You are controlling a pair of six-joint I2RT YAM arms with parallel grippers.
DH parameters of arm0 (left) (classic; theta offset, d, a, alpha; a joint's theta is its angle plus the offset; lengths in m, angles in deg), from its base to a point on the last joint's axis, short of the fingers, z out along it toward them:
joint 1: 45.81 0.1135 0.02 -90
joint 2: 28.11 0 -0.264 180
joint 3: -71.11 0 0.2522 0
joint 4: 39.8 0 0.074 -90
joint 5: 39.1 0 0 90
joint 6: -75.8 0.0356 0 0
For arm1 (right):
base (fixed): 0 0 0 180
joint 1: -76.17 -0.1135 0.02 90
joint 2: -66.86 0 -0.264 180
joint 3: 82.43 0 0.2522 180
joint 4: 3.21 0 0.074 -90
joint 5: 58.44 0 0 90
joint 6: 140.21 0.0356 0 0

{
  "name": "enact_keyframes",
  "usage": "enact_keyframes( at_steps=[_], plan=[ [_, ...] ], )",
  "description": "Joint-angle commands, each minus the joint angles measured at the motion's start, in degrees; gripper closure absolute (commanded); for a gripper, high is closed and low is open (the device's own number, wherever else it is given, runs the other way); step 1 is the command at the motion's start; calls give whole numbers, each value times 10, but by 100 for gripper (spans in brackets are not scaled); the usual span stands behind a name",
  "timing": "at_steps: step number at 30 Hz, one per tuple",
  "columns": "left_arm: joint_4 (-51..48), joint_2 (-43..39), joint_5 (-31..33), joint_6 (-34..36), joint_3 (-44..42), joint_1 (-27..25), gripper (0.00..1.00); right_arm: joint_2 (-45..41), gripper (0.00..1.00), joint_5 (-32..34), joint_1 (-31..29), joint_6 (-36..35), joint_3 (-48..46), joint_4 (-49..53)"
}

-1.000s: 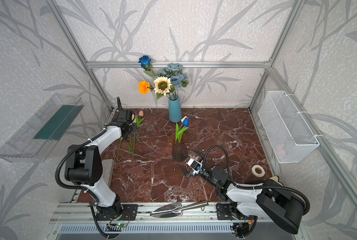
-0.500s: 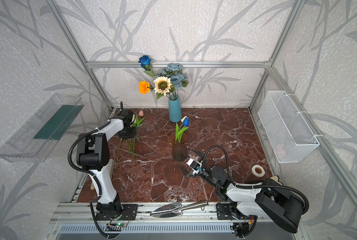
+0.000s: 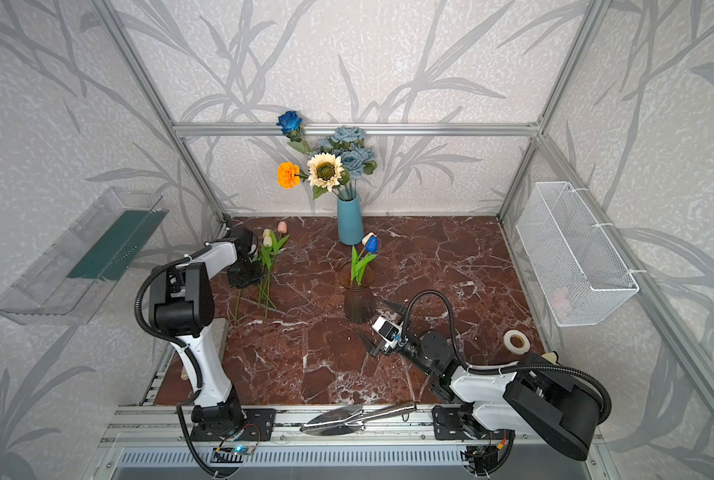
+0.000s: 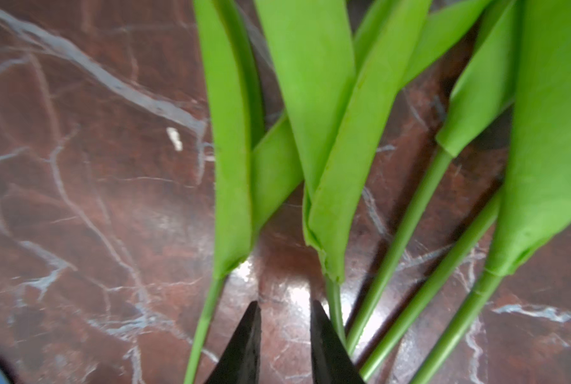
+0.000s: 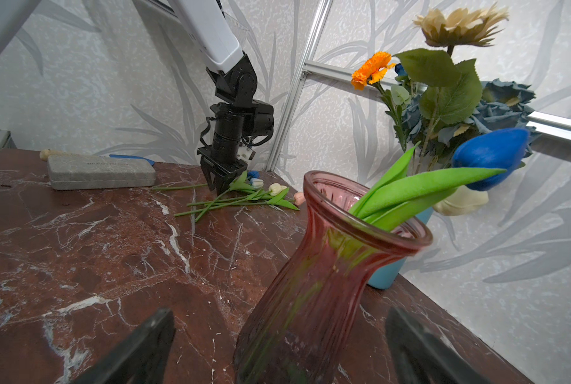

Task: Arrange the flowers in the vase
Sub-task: 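Grasp the blue tulip stem in the pile with the left gripper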

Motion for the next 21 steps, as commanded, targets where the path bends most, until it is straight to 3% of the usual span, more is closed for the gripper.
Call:
enact_keyframes(
  at_steps=[1, 9, 21],
  plan=[
    [-9, -8, -15, -9, 14, -2, 73, 3, 1, -5, -3, 5, 7, -30],
    [-1, -60, -22, -17, 13, -11, 71, 6, 1, -5, -4, 5, 8, -35],
    [8, 3, -43, -23, 37, -9, 71, 0, 1, -2, -4, 2, 6, -29]
  ],
)
